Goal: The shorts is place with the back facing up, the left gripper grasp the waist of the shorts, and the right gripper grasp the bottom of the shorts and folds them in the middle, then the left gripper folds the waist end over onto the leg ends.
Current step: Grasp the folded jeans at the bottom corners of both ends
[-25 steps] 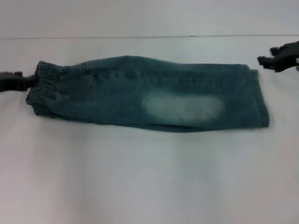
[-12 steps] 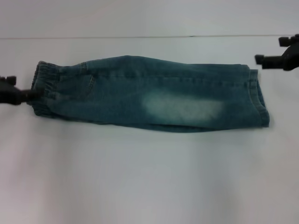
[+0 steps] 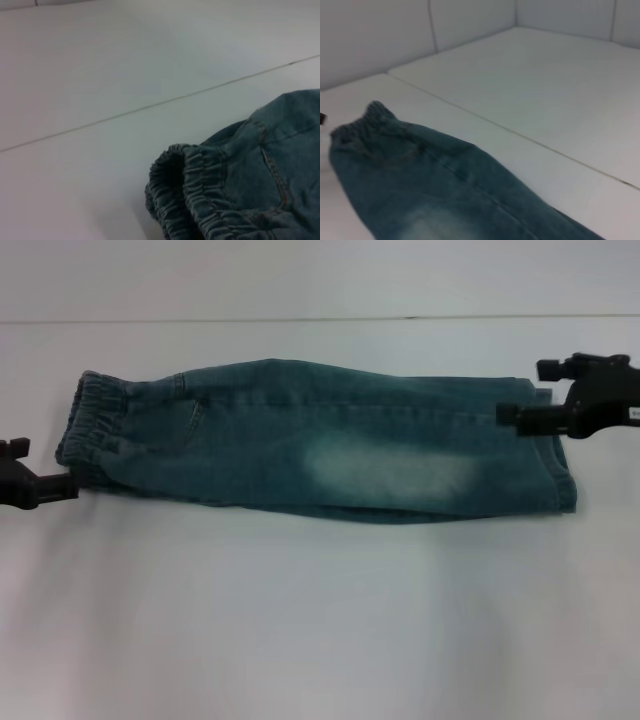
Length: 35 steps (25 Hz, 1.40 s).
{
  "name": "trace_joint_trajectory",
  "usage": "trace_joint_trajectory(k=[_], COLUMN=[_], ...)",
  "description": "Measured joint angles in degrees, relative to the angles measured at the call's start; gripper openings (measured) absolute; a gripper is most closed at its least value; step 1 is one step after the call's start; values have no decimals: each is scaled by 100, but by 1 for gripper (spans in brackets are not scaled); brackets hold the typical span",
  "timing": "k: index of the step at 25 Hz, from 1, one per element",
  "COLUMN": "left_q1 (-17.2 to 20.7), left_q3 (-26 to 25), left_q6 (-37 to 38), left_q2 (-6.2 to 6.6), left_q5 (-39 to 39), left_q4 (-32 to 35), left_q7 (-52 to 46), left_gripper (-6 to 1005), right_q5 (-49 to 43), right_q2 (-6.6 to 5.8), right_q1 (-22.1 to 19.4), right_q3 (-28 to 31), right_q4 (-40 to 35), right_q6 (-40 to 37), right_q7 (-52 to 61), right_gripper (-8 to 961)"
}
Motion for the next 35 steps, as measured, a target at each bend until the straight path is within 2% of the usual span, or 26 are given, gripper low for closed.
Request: trace_joint_trajectory(k=[15,26,35], left_q1=[-240,-385,-443], left_q3=[302,314,393], left_q6=[-773,-847,-790], left_q2=[-10,12,30], left_q5=[-81,-58,25], left_q4=[-625,-811,-958], left_q7=[560,603,608], left_gripper=[882,834,795], right_q5=[505,500,485], right_q2=[-4,-8,-8], right_q1=[-189,-100,-75], right_q3=[19,-82,-103], right_q4=[596,931,986], right_q6=[-888,-1489,-1510], right_q7=[-724,-1225,-1248], right_gripper=[935,936,936])
